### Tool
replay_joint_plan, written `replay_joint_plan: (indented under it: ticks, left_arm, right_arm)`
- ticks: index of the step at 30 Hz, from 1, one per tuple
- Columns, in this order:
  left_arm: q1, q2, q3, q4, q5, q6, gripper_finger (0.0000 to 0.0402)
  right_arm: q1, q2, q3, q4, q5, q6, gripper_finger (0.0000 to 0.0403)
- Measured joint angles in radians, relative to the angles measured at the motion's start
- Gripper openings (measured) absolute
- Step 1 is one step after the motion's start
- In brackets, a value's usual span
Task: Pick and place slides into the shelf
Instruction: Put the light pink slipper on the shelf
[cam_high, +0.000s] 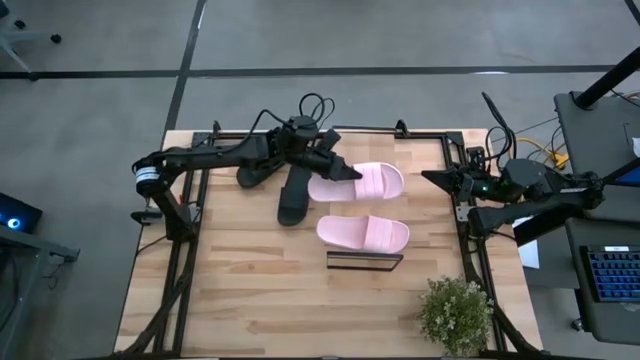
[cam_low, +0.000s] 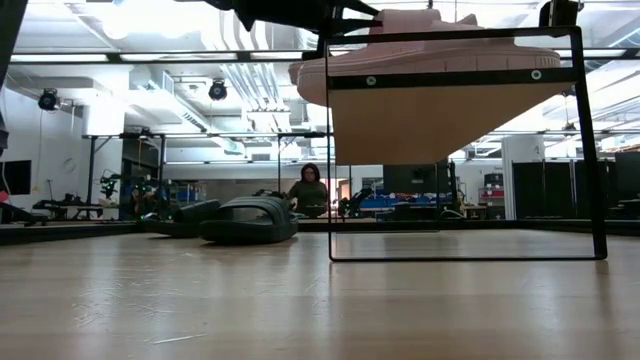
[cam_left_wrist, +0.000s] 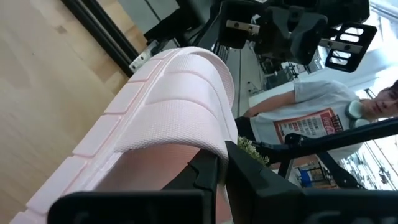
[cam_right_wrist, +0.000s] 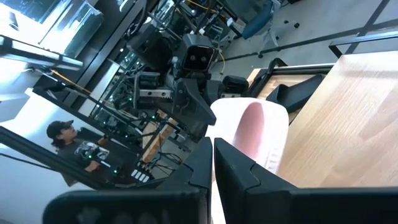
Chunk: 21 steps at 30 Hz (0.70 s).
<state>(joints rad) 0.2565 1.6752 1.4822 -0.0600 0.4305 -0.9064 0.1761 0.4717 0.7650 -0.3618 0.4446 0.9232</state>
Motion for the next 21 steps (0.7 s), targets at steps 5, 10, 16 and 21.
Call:
replay_joint_plan:
  ticks: [5,10,16,21]
  left_arm:
    - [-0.004,0.005,-0.002,-0.002,-0.019,0.0,0.0]
    - [-0.016,0.015,-0.002,-0.004,-0.024,-0.003,0.0]
    - [-0.021,0.024,-0.002,0.0,-0.031,-0.003,0.0]
    - [-0.028,0.03,-0.002,-0.002,-0.055,-0.004,0.0]
  right_arm:
    - [0.0,0.0,0.0,0.0,-0.001,0.0,0.0008]
    - [0.0,0.0,0.0,0.0,-0.002,0.0,0.0008]
    - [0.0,0.001,0.0,0.001,-0.002,0.0,0.0008]
    - [0.0,0.002,0.0,0.001,-0.002,-0.001,0.0008]
